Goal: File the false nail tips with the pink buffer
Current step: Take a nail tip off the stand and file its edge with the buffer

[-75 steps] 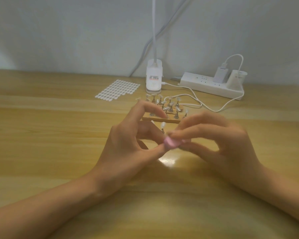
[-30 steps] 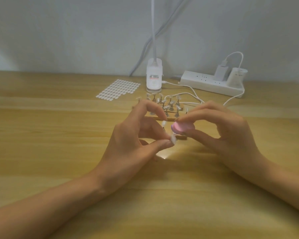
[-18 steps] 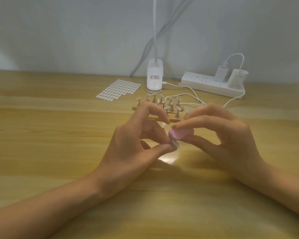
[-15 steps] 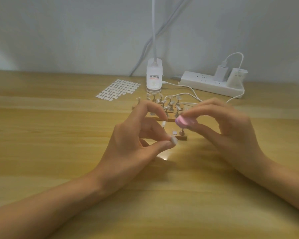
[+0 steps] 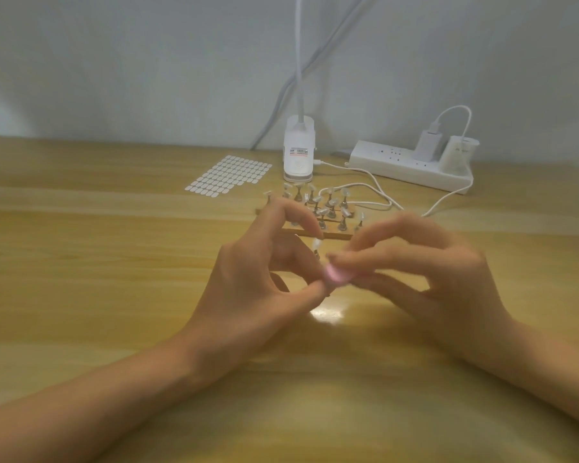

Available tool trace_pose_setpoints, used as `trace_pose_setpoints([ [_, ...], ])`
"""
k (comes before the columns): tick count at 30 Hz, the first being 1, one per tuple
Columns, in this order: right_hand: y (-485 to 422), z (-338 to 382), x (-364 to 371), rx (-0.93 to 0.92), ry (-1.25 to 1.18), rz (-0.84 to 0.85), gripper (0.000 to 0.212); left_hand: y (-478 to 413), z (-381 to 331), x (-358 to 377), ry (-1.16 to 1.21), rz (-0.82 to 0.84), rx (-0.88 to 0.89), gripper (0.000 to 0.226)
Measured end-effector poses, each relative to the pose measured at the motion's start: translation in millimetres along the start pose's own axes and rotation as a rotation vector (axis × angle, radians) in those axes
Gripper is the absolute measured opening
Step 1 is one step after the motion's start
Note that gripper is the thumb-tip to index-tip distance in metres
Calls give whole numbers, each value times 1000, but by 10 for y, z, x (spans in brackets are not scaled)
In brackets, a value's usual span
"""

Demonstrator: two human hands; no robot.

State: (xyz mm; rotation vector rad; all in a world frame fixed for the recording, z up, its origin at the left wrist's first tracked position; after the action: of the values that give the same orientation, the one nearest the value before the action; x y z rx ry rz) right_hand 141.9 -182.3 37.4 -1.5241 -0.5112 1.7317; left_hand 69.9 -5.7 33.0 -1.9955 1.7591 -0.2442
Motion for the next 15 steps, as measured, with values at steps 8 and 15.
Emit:
trace_pose_setpoints([
  [8, -16, -35, -11, -1, -9, 18, 20, -4, -11, 13, -11, 10, 31, 38],
  [15, -12, -27, -11, -8, -4, 30, 20, -10, 6, 5, 11, 17, -1, 38],
])
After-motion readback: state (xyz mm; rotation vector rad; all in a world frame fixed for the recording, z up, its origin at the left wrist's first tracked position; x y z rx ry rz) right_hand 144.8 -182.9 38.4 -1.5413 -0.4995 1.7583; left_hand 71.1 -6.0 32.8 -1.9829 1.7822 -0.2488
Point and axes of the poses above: each hand's wrist, its own y-axis away from the middle knuckle, its own x-axis out of the palm, z = x × y, the point moved 3 cm from there along -y, towards the middle knuckle, and after that the axes turned 9 degrees about y, right-handed, at the moved point
